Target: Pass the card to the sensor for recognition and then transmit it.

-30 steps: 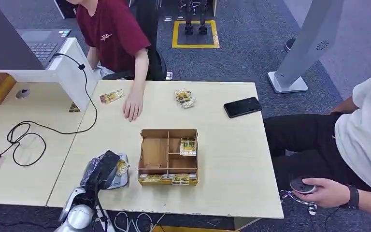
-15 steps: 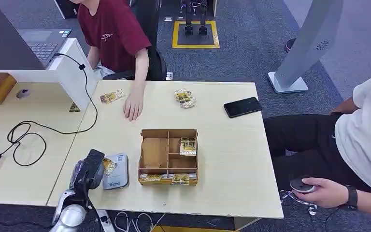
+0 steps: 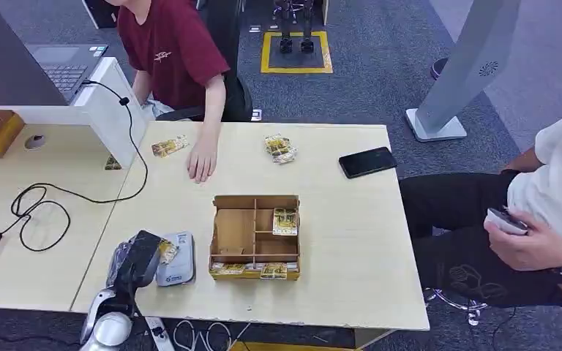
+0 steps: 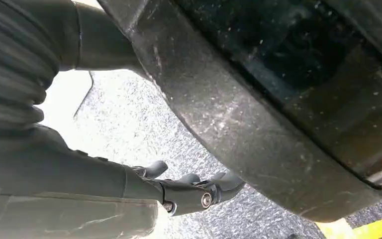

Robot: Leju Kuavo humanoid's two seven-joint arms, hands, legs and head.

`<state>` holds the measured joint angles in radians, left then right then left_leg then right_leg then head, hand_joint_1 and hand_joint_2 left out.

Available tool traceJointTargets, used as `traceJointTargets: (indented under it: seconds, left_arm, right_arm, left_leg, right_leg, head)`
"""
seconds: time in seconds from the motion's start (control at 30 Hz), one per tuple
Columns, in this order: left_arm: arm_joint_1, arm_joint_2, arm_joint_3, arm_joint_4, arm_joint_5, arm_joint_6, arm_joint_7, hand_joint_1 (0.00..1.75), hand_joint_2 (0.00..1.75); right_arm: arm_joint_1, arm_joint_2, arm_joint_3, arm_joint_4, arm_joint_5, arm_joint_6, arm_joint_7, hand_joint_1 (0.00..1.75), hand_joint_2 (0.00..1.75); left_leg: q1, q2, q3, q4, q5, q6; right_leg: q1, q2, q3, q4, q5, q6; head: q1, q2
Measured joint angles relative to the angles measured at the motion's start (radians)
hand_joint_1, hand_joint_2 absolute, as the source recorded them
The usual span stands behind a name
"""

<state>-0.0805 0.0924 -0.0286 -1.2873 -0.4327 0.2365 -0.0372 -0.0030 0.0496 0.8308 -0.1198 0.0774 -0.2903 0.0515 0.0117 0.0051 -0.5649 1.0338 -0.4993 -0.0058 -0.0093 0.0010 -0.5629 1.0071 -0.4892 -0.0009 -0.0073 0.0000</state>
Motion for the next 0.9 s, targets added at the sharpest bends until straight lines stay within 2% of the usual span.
traceJointTargets:
  seconds: [0.1, 0.23, 0.33, 0.4, 0.53, 0.7, 0.9]
  left_arm:
    - [0.000, -0.010, -0.011, -0.081, 0.036, 0.004, -0.073, 1.75, 1.75]
    - [-0.027, -0.010, -0.045, -0.184, 0.037, 0.046, -0.103, 1.75, 1.75]
    - [-0.049, -0.010, -0.055, -0.224, 0.036, 0.067, -0.111, 1.75, 1.75]
    - [-0.054, -0.010, -0.057, -0.236, 0.038, 0.073, -0.116, 1.75, 1.75]
    - [-0.065, -0.008, -0.058, -0.248, 0.042, 0.131, -0.175, 1.75, 1.75]
    - [-0.101, 0.005, -0.059, -0.242, -0.124, 0.230, -0.186, 1.75, 1.75]
    - [-0.119, 0.016, -0.059, -0.227, -0.136, 0.237, -0.186, 1.75, 1.75]
  right_arm:
    - [0.000, 0.000, 0.000, 0.000, -0.008, 0.000, 0.000, 0.00, 1.75]
    - [0.000, 0.000, 0.000, 0.000, -0.010, 0.001, -0.002, 0.00, 1.75]
    - [0.000, 0.000, 0.000, 0.000, -0.010, 0.004, -0.002, 0.00, 1.75]
    - [0.000, 0.000, 0.000, 0.000, -0.010, 0.005, -0.002, 0.00, 1.75]
    - [-0.001, 0.000, 0.003, 0.000, -0.003, 0.009, -0.003, 0.00, 1.75]
    - [-0.003, 0.000, 0.015, 0.000, 0.014, 0.023, 0.003, 0.00, 1.75]
    - [-0.003, 0.000, 0.019, -0.001, 0.019, 0.027, 0.003, 0.00, 1.75]
  left_leg:
    - [0.000, 0.000, 0.000, 0.000, 0.000, 0.000]
    - [0.000, 0.000, 0.000, 0.000, 0.000, 0.000]
    - [0.000, 0.000, 0.000, 0.000, 0.000, 0.000]
    - [0.000, 0.000, 0.000, 0.000, 0.000, 0.000]
    - [0.000, 0.000, 0.000, 0.000, 0.000, 0.000]
    - [0.000, 0.000, 0.000, 0.000, 0.000, -0.001]
    - [0.000, 0.000, 0.000, 0.000, 0.001, -0.001]
  right_leg:
    - [0.000, 0.000, 0.000, 0.000, 0.000, 0.000]
    - [0.000, 0.000, 0.000, 0.000, 0.000, 0.000]
    - [0.000, 0.000, 0.000, 0.000, 0.000, 0.000]
    - [0.000, 0.000, 0.000, 0.000, 0.000, 0.000]
    - [0.000, 0.000, 0.000, 0.000, 0.000, 0.000]
    - [0.000, 0.000, 0.000, 0.000, 0.000, 0.000]
    - [0.000, 0.000, 0.000, 0.000, 0.000, 0.000]
  head:
    - [0.000, 0.000]
    - [0.000, 0.000]
    - [0.000, 0.000]
    - [0.000, 0.000]
    - [0.000, 0.000]
    - [0.000, 0.000]
    - [0.000, 0.000]
